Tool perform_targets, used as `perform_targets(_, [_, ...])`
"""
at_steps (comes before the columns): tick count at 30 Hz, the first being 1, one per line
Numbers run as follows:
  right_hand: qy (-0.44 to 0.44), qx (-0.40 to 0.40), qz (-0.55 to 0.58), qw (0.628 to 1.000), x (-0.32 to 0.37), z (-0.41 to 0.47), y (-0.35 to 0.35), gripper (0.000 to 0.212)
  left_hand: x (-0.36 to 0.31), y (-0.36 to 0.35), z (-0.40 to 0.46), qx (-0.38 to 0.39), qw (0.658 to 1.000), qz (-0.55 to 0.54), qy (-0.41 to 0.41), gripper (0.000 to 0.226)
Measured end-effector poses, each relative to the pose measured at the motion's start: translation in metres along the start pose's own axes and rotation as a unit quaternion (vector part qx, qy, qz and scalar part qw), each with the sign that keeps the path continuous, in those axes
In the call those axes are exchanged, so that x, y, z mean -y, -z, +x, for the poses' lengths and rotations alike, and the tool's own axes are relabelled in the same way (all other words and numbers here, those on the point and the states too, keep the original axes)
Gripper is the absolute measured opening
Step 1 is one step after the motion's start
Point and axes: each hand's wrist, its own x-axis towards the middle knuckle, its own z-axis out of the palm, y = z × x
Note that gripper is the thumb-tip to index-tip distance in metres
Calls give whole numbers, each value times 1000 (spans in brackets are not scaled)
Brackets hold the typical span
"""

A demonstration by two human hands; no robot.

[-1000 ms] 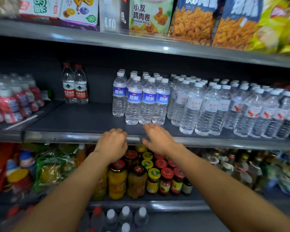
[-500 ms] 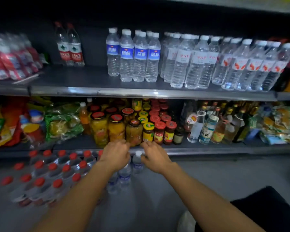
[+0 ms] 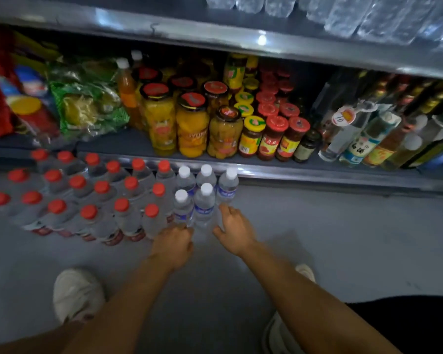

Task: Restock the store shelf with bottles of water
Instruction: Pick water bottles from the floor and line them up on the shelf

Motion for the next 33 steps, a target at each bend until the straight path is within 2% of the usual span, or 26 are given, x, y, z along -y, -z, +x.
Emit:
perform_targets(3, [-36, 6, 39, 999, -1, 22, -13, 59, 9, -19, 9, 26, 1000, 6, 11, 35])
perform_targets(7, [-35, -21, 90, 995, 2, 55, -22, 69, 17, -37, 23, 47, 999, -5, 20, 38])
perform_targets(10, [-40, -31, 112, 992, 3, 73, -26, 66, 22, -48, 30, 63, 998, -22, 21, 35])
perform_targets(22, [-20, -31, 126, 991, -3, 83, -26, 63, 31, -55, 35, 42, 998, -44, 11, 34])
perform_targets(28, [-33, -18, 131, 991, -6, 57, -6, 57, 27, -31, 21, 12, 999, -33, 9, 29])
perform_targets(33, [-10, -6, 125, 992, -4, 28, 28, 47, 18, 3, 5, -32, 999, -11, -3, 26])
